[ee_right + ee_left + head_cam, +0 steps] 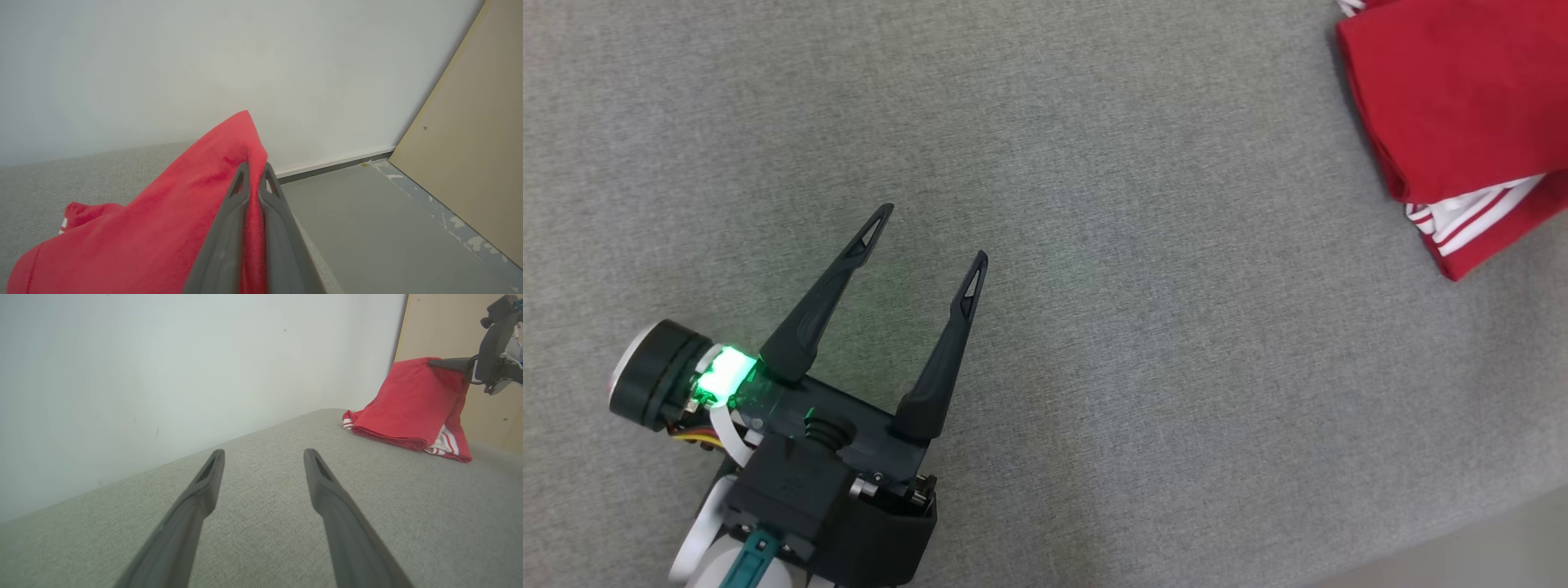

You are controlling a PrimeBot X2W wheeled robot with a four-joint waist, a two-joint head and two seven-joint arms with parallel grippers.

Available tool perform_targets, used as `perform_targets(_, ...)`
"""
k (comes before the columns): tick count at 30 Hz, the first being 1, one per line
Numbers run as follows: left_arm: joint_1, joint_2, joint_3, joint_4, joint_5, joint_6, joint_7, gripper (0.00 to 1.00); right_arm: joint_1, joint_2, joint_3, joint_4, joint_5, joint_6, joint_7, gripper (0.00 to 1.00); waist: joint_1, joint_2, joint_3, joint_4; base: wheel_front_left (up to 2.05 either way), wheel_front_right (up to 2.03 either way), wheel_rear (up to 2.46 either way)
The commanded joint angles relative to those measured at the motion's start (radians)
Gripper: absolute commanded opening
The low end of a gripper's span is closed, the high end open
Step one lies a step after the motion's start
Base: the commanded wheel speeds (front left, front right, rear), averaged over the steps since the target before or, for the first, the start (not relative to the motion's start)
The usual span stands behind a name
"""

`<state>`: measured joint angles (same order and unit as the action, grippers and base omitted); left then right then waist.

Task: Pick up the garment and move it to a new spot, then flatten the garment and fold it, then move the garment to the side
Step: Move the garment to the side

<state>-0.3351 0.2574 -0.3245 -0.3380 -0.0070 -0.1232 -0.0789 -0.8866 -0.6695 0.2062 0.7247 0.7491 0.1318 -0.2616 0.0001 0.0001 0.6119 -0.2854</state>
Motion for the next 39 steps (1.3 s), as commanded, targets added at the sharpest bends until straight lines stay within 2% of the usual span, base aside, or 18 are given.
perform_targets(1,0.005,0.004,-0.001,0.002,-0.009,0.005,-0.007,1.0,-0.002,0.017,-0.041,0.019,-0.033,-0.002,-0.004,0.0,-0.0001,-0.0001,-0.002,0.013,0.0,0.0,0.0)
perform_targets(2,0.006,0.005,-0.002,0.004,-0.009,0.006,-0.007,1.0,-0.003,0.024,-0.065,0.029,-0.05,-0.002,-0.004,0.01,-0.0001,-0.0001,-0.003,0.018,0.0,0.0,0.0)
perform_targets(3,0.005,0.004,-0.005,0.006,-0.01,0.007,-0.01,1.0,-0.004,0.031,-0.091,0.038,-0.069,-0.002,-0.004,0.33,-0.0001,-0.0001,-0.004,0.024,0.0,0.0,0.0)
perform_targets(4,0.005,0.004,-0.005,0.006,-0.01,0.008,-0.009,1.0,-0.005,0.04,-0.108,0.044,-0.091,-0.002,-0.004,0.86,-0.0001,-0.0001,-0.004,0.029,0.0,0.0,0.0)
perform_targets(5,0.005,0.003,-0.007,0.007,-0.01,0.009,-0.011,1.0,-0.005,0.045,-0.129,0.052,-0.121,-0.002,-0.004,0.98,-0.0001,-0.0001,-0.006,0.036,0.0,0.0,0.0)
perform_targets(7,0.012,0.0,-0.005,0.012,-0.015,0.018,-0.017,1.0,-0.008,0.07,-0.196,0.075,-0.2,-0.002,-0.003,1.0,-0.0001,-0.0001,-0.014,0.051,0.0,0.0,0.0)
perform_targets(11,0.027,0.0,0.007,0.022,-0.019,0.034,-0.033,1.0,-0.01,0.135,-0.236,0.053,-0.3,-0.002,-0.003,1.0,-0.0001,-0.0001,-0.042,0.067,0.0,0.0,0.0)
perform_targets(12,0.027,0.0,0.007,0.022,-0.019,0.034,-0.033,1.0,-0.01,0.135,-0.236,0.053,-0.3,-0.002,-0.003,1.0,-0.0001,-0.0001,-0.042,0.067,0.0,0.0,0.0)
perform_targets(16,0.045,-0.018,0.022,0.049,-0.046,0.053,-0.055,1.0,0.037,0.198,-0.191,-0.013,-0.341,-0.002,-0.003,1.0,-0.0001,-0.0001,-0.082,0.087,0.0,0.0,0.0)
perform_targets(23,0.085,-0.047,0.084,0.172,-0.131,0.09,-0.113,1.0,0.093,0.27,-0.072,-0.091,-0.367,-0.002,-0.003,1.0,-0.0001,-0.0001,-0.15,0.139,0.0,0.0,0.0)
perform_targets(29,0.087,-0.077,0.147,0.293,-0.186,0.126,-0.167,1.0,0.177,0.343,0.016,-0.146,-0.414,-0.002,-0.003,1.0,-0.0001,-0.0001,-0.233,0.211,0.0,0.0,0.0)
perform_targets(34,0.098,-0.104,0.185,0.358,-0.227,0.144,-0.179,1.0,0.26,0.385,0.023,-0.216,-0.446,-0.002,-0.003,1.0,-0.0001,-0.0001,-0.294,0.256,0.0,0.0,0.0)
perform_targets(39,0.126,-0.116,0.195,0.419,-0.256,0.129,-0.183,1.0,0.363,0.425,0.02,-0.298,-0.491,-0.002,-0.003,1.0,-0.0001,-0.0001,-0.364,0.283,0.0,0.0,0.0)
